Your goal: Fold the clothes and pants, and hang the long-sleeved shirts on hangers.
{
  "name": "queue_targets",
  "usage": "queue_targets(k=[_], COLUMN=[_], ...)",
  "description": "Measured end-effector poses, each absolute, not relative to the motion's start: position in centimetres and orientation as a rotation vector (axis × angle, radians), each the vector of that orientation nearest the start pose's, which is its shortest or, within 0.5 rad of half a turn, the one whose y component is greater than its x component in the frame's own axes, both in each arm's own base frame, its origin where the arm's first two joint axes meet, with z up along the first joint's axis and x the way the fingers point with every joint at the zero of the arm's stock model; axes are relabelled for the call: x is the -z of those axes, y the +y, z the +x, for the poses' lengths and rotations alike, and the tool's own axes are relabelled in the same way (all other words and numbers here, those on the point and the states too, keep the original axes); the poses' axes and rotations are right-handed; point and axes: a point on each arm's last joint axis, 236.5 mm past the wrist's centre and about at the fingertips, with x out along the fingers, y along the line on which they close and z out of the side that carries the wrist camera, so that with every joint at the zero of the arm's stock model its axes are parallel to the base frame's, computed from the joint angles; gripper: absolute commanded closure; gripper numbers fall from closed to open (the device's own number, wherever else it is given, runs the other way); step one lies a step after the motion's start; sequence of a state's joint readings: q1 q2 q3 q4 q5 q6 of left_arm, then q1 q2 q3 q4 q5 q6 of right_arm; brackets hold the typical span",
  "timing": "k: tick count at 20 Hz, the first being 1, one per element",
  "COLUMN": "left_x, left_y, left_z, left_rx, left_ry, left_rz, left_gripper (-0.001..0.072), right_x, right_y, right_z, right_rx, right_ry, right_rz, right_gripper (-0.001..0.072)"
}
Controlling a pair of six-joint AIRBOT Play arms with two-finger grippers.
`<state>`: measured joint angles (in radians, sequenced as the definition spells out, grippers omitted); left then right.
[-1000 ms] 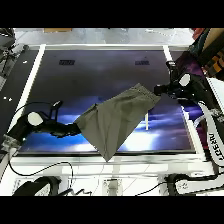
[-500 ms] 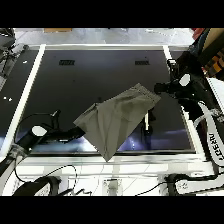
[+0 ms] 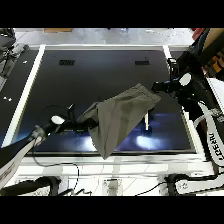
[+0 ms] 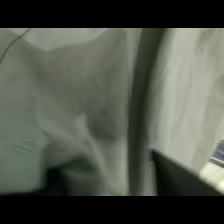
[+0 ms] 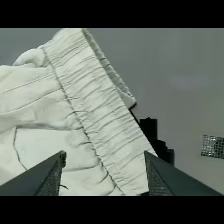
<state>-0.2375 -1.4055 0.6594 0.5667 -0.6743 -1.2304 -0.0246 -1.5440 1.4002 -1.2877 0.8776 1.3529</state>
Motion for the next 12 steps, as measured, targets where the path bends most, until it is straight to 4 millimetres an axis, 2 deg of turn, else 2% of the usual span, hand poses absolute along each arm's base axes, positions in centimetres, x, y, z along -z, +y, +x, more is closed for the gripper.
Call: queue_targets(k=[1,4,6,7,10,12], left_x=[11.9,10.9,8.9,8.2,6.2,5.8], left_y=[-20.9,-22.5,-23.0,-22.9,-20.4,-16.6], left_z=[32.7,35.9,38.2,38.7,39.4,38.8], left_rx=[0.379,0.443,0.491,0.522,0.583,0.573], left_ry=[1.335,1.324,1.277,1.274,1.283,1.331], left_rz=[-0.631,-0.613,-0.582,-0.534,-0.3,-0.086], left_gripper=[0.0694,0.0698,0.0698,0.0698,0.0697,0.0697], right_x=[-1.7,-1.7,-1.7,-1.6,-1.5,-1.1], right_y=[3.9,3.9,3.9,3.8,3.3,2.6], right_z=[50.8,50.8,50.8,50.7,50.7,50.6], right_rx=[-0.193,-0.194,-0.193,-0.193,-0.173,-0.143], right_ry=[0.993,0.992,0.994,0.995,1.0,1.016], right_rz=[0.091,0.092,0.089,0.088,0.083,0.102], right_gripper=[0.0166,0.0167,0.0167,0.0167,0.0167,0.0167])
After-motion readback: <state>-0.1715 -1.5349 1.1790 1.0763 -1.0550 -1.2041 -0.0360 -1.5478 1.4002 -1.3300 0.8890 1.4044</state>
